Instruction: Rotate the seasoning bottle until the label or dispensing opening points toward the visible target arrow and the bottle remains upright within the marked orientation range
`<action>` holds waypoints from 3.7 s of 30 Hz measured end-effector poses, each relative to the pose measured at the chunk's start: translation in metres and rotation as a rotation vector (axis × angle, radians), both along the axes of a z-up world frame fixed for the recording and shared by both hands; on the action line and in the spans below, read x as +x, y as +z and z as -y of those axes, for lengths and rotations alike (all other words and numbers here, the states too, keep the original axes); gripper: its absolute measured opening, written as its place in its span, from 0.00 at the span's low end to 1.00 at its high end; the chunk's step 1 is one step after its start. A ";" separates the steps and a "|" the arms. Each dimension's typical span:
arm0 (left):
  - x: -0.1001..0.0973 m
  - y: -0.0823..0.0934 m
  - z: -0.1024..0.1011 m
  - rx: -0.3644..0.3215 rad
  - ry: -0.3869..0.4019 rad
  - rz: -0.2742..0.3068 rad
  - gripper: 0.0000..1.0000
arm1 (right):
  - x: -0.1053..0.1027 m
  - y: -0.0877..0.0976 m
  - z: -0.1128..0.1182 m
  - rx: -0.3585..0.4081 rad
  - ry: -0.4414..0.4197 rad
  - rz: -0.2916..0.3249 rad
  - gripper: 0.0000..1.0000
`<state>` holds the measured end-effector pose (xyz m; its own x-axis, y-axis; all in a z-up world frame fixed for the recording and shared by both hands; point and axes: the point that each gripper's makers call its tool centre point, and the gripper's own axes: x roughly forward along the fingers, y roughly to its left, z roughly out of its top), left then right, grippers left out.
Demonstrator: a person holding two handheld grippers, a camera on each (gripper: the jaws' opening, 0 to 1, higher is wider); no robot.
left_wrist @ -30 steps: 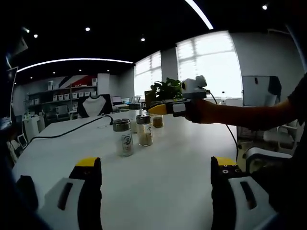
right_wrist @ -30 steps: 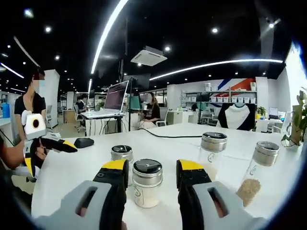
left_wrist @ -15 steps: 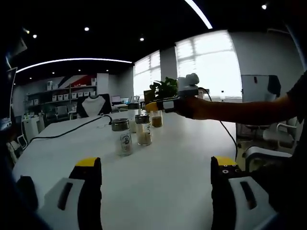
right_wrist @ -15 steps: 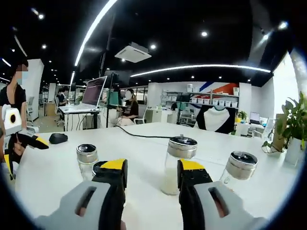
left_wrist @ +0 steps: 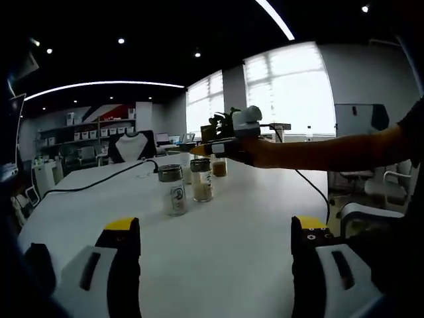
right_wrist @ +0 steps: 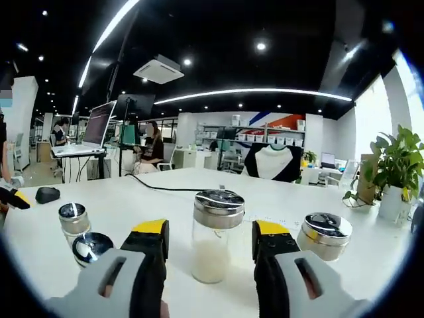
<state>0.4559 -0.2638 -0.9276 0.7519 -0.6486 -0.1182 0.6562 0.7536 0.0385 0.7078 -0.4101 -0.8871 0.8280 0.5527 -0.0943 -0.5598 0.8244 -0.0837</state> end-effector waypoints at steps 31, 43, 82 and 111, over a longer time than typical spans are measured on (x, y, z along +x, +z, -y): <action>0.004 -0.003 -0.013 -0.005 0.019 -0.007 0.97 | 0.045 -0.018 -0.016 -0.016 -0.056 -0.034 0.41; 0.003 -0.001 -0.013 -0.029 0.023 -0.010 0.96 | 0.030 -0.013 -0.015 0.056 -0.003 -0.088 0.40; 0.002 0.013 0.012 -0.227 -0.026 0.004 0.90 | -0.103 0.033 0.016 0.024 0.172 0.107 0.40; 0.006 0.043 0.108 -0.116 -0.234 0.202 0.92 | -0.198 0.029 -0.015 0.107 0.345 0.122 0.40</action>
